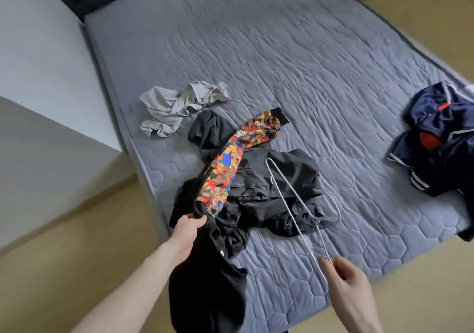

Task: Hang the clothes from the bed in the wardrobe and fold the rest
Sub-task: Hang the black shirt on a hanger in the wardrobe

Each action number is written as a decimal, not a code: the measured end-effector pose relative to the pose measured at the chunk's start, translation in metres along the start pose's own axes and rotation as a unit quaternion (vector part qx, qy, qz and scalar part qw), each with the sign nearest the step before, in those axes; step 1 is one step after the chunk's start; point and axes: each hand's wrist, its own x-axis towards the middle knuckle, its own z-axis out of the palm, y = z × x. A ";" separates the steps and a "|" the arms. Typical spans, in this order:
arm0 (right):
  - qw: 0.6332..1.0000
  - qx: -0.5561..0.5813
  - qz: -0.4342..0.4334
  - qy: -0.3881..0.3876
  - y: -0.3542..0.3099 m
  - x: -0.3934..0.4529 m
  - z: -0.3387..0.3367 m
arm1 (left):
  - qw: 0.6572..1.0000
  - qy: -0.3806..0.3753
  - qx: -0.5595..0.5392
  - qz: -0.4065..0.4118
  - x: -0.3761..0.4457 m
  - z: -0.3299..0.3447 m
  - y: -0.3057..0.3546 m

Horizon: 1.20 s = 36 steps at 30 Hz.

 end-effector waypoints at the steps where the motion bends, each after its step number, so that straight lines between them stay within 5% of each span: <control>1: 1.000 0.005 -0.009 -0.012 -0.008 -0.008 -0.003 | 1.000 -0.008 -0.002 0.008 -0.016 -0.012 0.004; 12: 0.984 -0.014 -0.149 -0.102 -0.115 -0.130 -0.034 | 0.983 -0.051 -0.125 0.128 -0.272 -0.157 0.059; 22: 0.912 -0.157 -0.320 -0.204 -0.135 -0.272 0.023 | 0.916 -0.188 -0.292 0.202 -0.410 -0.228 0.061; 26: 0.915 -0.127 -0.347 -0.160 -0.148 -0.304 0.048 | 0.894 -0.221 -0.312 0.236 -0.453 -0.255 0.058; 29: 0.919 -0.100 -0.367 -0.104 -0.167 -0.316 0.065 | 0.880 -0.185 -0.347 0.268 -0.465 -0.283 0.065; 36: 0.895 0.103 -0.392 -0.187 -0.233 -0.368 0.065 | 0.888 -0.068 -0.318 0.325 -0.420 -0.344 0.073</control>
